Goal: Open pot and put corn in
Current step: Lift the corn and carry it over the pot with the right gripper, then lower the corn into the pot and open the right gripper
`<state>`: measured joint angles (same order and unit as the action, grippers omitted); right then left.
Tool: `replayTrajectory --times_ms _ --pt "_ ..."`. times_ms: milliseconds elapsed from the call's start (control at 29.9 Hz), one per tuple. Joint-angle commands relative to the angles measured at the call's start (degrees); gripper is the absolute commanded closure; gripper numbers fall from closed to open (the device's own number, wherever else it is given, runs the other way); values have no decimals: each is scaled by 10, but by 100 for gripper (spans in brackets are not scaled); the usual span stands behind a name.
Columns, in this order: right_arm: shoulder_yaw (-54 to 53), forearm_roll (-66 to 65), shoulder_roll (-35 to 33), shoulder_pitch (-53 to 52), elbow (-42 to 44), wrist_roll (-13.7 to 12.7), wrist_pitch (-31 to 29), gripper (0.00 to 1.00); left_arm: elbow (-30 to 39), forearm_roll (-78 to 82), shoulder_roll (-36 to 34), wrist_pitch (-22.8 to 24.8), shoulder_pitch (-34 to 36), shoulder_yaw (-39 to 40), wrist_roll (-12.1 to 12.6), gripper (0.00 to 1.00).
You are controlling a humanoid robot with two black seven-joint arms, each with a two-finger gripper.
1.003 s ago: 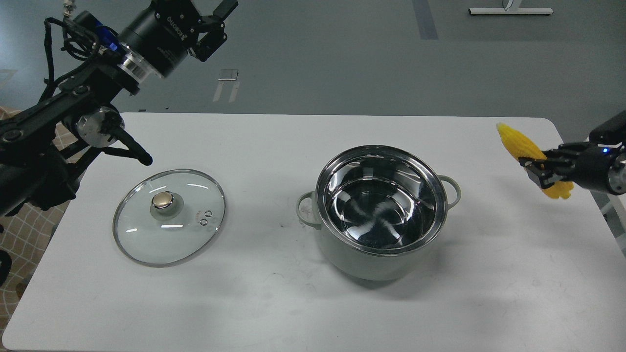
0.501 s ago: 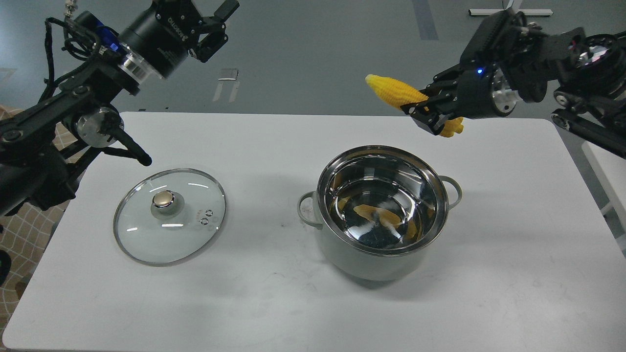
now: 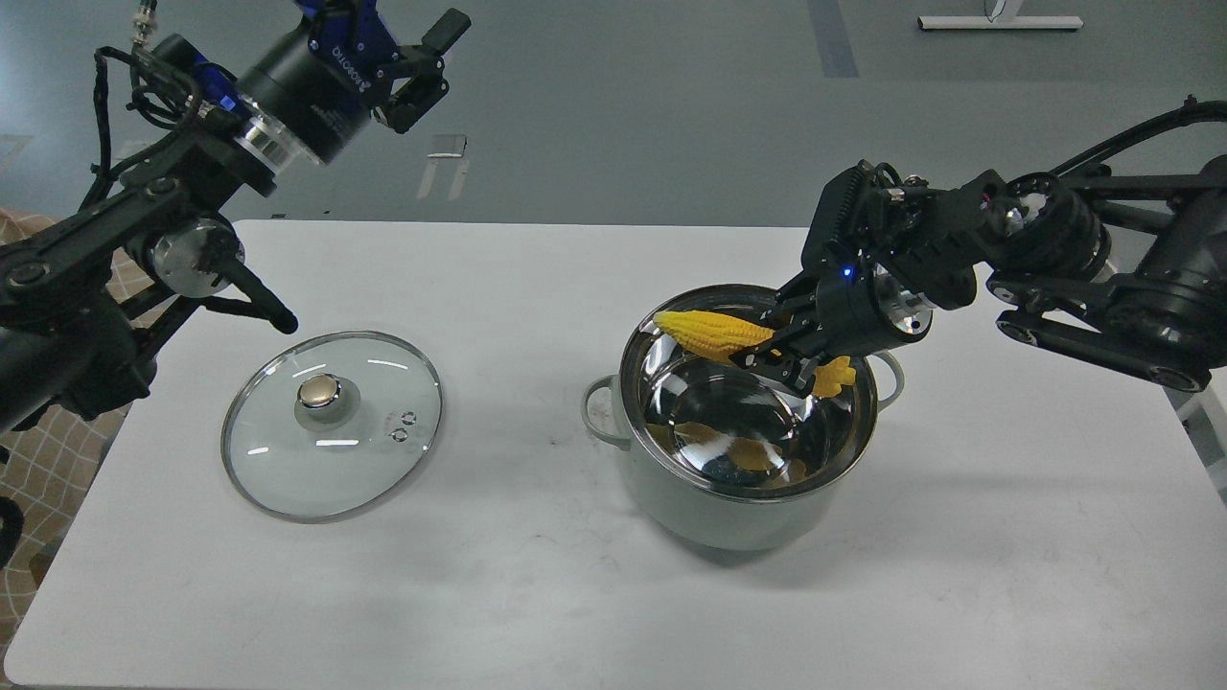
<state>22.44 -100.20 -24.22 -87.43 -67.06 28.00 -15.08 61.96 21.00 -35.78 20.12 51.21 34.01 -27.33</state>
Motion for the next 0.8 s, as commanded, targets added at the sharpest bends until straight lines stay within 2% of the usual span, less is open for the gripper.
replayTrajectory --times_ms 0,134,234,368,602,769 --pt "7 0 1 4 -1 0 0 86 0 0 0 0 0 0 0 4" --pt "13 0 1 9 -1 0 0 78 0 0 0 0 0 1 0 4" --pt "13 0 2 9 -1 0 0 65 1 -1 0 0 0 1 0 4" --pt "12 0 3 11 0 0 3 55 0 0 0 1 -1 4 0 4" --pt "11 1 4 11 1 0 5 45 0 0 -1 6 -3 8 0 4" --pt "6 15 3 11 0 0 5 27 1 0 -1 7 -3 8 0 4"
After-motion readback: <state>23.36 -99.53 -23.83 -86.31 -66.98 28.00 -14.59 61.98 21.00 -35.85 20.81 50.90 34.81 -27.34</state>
